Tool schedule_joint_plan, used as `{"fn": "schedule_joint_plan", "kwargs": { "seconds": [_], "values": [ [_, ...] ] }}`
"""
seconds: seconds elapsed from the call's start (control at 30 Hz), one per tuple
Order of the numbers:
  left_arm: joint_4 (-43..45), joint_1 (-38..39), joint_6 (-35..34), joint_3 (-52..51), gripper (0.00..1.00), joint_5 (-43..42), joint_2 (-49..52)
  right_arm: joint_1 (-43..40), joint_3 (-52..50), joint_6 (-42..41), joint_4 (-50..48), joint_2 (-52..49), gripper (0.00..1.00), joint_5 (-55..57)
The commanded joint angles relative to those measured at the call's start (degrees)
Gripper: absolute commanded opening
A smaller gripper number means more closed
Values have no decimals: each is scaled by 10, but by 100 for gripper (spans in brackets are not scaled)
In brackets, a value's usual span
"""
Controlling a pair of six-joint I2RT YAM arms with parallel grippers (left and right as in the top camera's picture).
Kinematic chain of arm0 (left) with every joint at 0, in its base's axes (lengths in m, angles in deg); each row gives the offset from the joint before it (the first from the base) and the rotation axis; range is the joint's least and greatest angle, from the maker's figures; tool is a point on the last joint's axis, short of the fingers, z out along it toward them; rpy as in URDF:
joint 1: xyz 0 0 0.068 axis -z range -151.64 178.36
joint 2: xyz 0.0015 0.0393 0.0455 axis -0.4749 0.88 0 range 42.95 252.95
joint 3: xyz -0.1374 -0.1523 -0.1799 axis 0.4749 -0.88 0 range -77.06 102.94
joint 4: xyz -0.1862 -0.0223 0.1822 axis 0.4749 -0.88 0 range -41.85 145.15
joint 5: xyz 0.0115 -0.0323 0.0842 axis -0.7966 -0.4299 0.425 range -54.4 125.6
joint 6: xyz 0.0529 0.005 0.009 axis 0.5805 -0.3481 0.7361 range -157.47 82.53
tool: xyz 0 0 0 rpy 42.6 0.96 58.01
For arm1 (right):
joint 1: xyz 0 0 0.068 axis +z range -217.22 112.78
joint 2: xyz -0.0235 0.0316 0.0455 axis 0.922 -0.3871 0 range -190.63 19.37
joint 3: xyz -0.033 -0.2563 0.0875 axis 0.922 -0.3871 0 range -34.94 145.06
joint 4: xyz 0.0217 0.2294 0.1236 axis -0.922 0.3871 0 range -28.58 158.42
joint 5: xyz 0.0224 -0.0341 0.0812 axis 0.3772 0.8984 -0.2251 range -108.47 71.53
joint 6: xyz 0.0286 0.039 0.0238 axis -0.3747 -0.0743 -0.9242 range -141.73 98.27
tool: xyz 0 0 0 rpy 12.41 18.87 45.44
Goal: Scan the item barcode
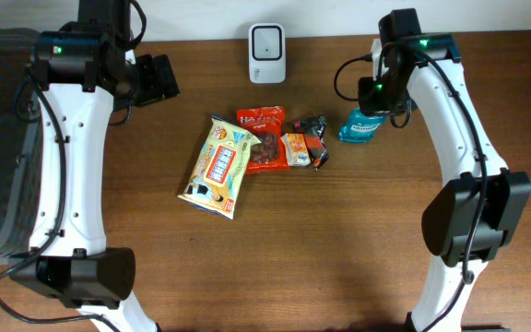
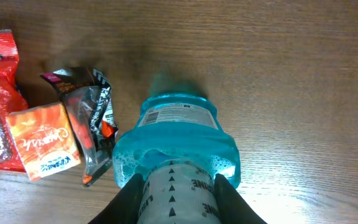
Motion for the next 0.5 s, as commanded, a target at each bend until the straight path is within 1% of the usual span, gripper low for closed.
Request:
{"fn": "schedule_joint_plan", "kwargs": {
  "seconds": [0.0, 0.07, 0.1, 0.13, 0.17, 0.2, 0.23, 0.27, 0.3, 0.4, 0.47],
  "values": [
    [1, -1, -6, -1, 99, 6, 1, -1, 10, -5, 3, 5, 45, 11],
    [1, -1, -6, -1, 99, 6, 1, -1, 10, -6, 2, 5, 53, -2],
    [1, -1, -6, -1, 99, 6, 1, -1, 10, -6, 2, 5, 60, -2],
    [1, -1, -6, -1, 99, 6, 1, -1, 10, -6, 1, 5, 69, -2],
    [1, -1, -6, -1, 99, 6, 1, -1, 10, -6, 1, 5, 72, -2],
    [1, -1, -6, -1, 99, 6, 1, -1, 10, -8, -3, 5, 79, -2],
    [1, -1, -6, -1, 99, 6, 1, -1, 13, -8, -7, 7, 91, -2],
    [1, -1, -6, -1, 99, 6, 1, -2, 21, -16, -4, 7, 96, -2],
    [1, -1, -6, -1, 99, 6, 1, -2, 40, -29, 10, 8, 99, -2],
    [1, -1, -6, -1, 99, 6, 1, -2, 98, -45, 70, 25, 99, -2],
    [1, -1, -6, -1, 99, 6, 1, -2, 102, -47, 107, 54, 99, -1]
  ]
}}
